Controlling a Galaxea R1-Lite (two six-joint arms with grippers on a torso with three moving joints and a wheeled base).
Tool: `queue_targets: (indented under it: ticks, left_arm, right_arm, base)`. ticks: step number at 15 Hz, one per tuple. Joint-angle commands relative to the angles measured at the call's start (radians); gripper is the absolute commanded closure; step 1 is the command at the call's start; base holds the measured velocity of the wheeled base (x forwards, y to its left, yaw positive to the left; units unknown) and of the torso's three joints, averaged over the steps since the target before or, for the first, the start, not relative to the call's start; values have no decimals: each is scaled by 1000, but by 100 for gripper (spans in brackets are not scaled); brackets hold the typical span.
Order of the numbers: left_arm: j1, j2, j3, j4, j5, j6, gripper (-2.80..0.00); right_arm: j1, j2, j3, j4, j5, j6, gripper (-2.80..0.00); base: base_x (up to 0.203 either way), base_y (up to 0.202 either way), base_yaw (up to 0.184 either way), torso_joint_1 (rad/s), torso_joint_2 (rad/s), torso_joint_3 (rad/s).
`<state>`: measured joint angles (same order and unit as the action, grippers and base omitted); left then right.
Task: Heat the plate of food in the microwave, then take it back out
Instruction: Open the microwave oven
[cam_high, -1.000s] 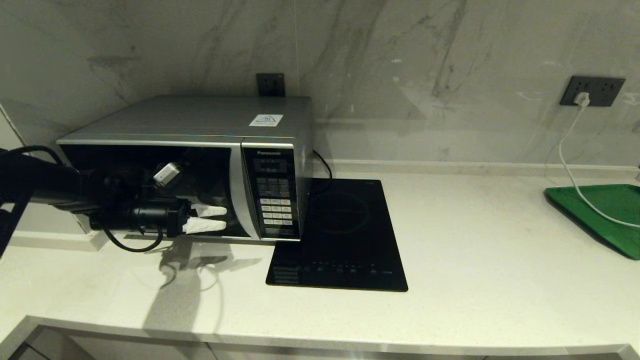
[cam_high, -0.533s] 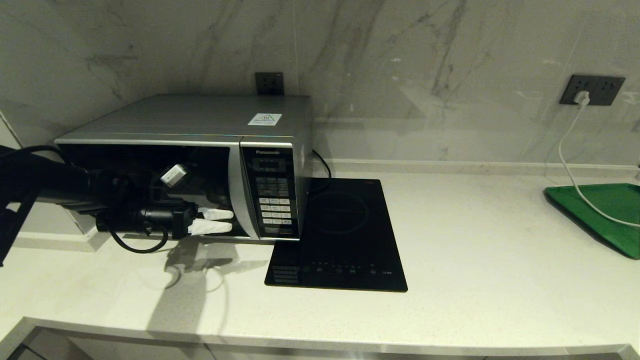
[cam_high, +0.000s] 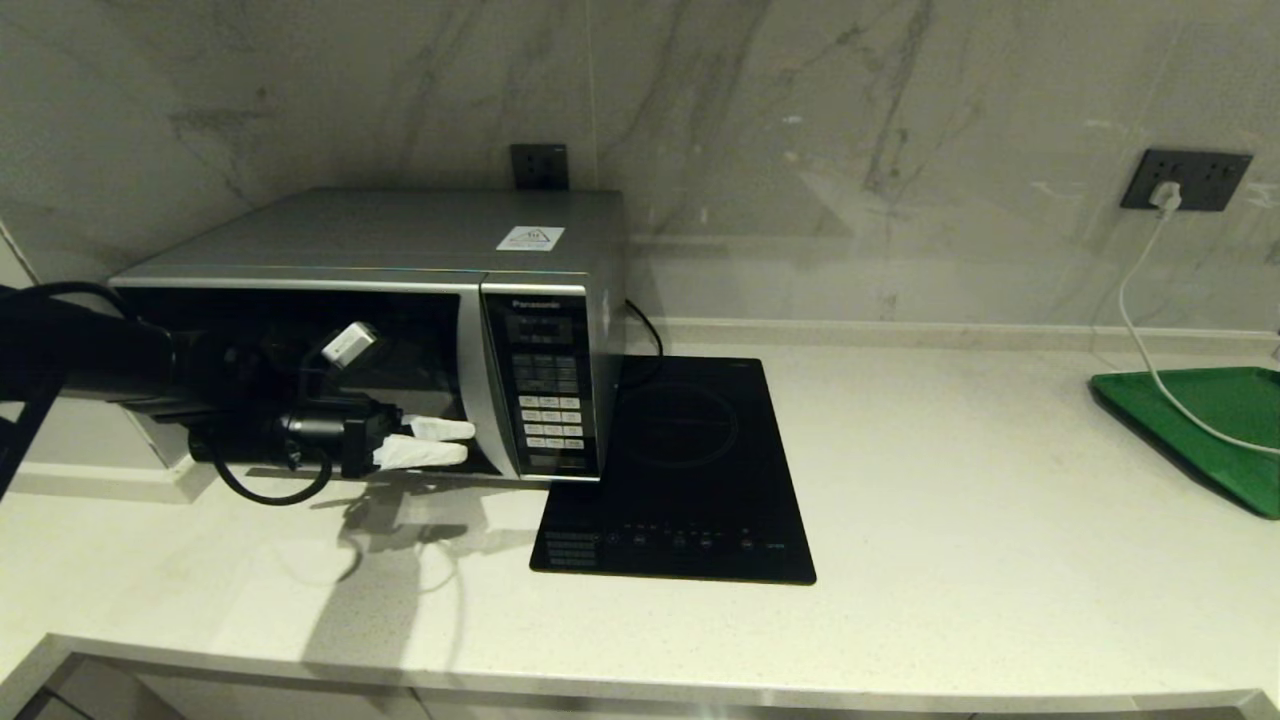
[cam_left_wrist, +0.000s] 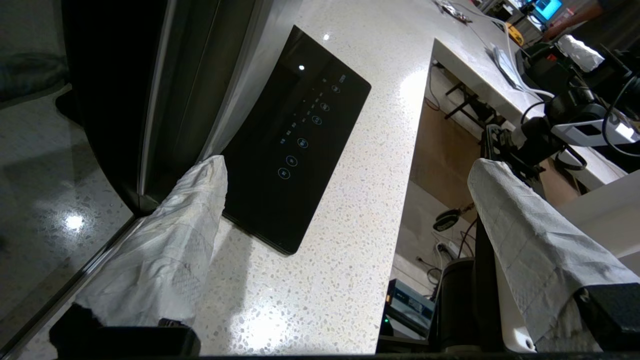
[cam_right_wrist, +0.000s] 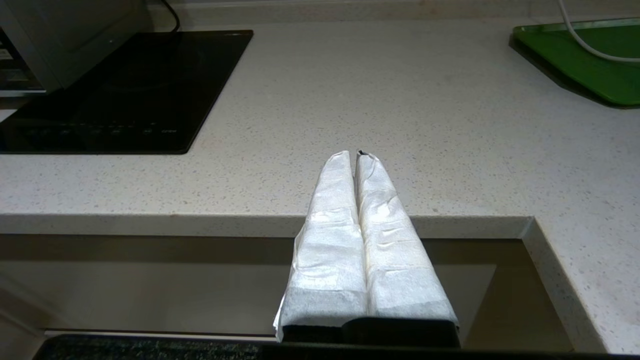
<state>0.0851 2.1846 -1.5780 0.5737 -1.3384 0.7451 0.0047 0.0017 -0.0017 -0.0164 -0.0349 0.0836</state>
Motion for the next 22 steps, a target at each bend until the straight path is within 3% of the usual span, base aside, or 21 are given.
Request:
queue_targets:
  ticks: [1, 4, 10, 15, 22]
  left_arm:
    - [-6, 27, -11, -8, -5, 9, -280]
    - [11, 60, -45, -63, 1, 29, -280]
    - [18, 34, -43, -60, -5, 35, -280]
    - [-7, -3, -41, 23, -65, 31, -280]
    - [-40, 48, -40, 38, -61, 35, -280]
  right_arm:
    - [0, 0, 0, 0, 0, 1, 0]
    - [0, 0, 0, 0, 0, 1, 0]
    - [1, 0, 0, 0, 0, 1, 0]
    - [0, 0, 0, 0, 0, 1, 0]
    - [0, 0, 0, 0, 0, 1, 0]
  base:
    - [0, 0, 0, 0, 0, 0]
    - [0, 0, 0, 0, 0, 0]
    - [0, 0, 0, 0, 0, 0]
    - [0, 0, 0, 0, 0, 0]
    - [0, 0, 0, 0, 0, 0]
